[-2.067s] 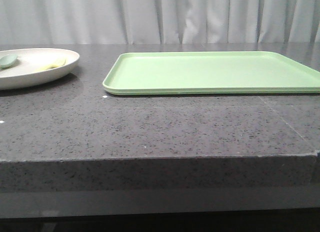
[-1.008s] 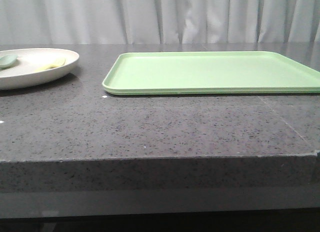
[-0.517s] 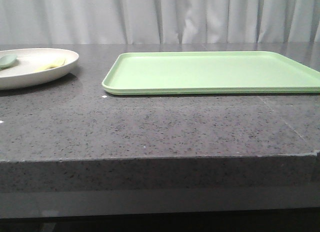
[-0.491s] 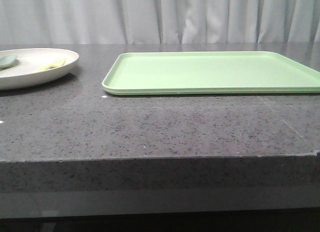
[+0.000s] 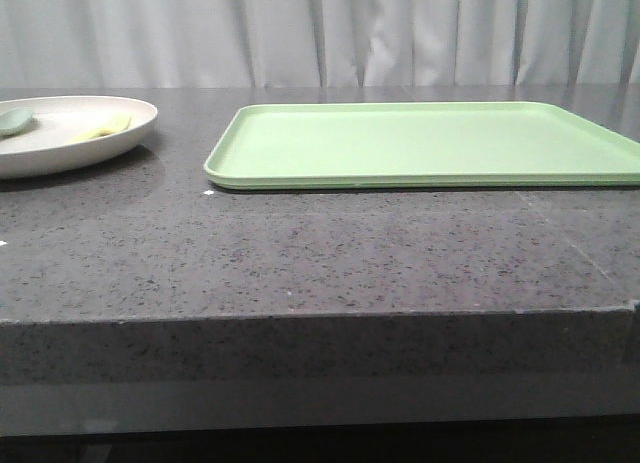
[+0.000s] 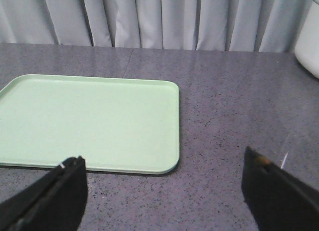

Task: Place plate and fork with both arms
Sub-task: 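Grasp the white plate rim with the left gripper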

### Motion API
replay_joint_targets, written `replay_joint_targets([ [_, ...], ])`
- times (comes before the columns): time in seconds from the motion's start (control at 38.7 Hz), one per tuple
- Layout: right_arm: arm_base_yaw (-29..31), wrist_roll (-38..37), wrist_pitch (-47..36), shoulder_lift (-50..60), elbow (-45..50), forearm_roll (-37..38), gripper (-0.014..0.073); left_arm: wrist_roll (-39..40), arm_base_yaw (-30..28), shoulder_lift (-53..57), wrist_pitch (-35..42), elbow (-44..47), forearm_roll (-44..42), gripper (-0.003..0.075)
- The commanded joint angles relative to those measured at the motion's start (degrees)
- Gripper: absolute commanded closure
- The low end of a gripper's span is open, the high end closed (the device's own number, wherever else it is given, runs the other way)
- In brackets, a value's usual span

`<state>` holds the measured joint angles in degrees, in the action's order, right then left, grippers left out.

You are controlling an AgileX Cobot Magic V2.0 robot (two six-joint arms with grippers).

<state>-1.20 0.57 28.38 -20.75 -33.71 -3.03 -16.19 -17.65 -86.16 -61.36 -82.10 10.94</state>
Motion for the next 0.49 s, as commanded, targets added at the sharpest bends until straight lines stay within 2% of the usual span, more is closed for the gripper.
replay_joint_targets([
  [0.0, 0.33, 0.16, -4.55, -0.92, -1.81, -0.05, -0.0052, -4.03, -1.59, -2.72, -1.12, -5.99, 6.15, 0.0112],
  [0.26, 0.33, 0.16, -4.55, -0.92, -1.81, -0.05, -0.0052, -6.82, -1.61, -16.27, -8.87, -18.72, 7.97, 0.0113],
  [0.34, 0.33, 0.16, -4.55, -0.92, -1.81, -0.05, -0.0052, -8.09, -1.61, -20.0, -11.44, -22.85, 10.44, 0.0148],
  [0.47, 0.33, 0.16, -4.55, -0.92, -1.81, -0.05, -0.0052, -9.38, -1.49, -24.37, -11.43, -26.97, 11.64, 0.0244],
])
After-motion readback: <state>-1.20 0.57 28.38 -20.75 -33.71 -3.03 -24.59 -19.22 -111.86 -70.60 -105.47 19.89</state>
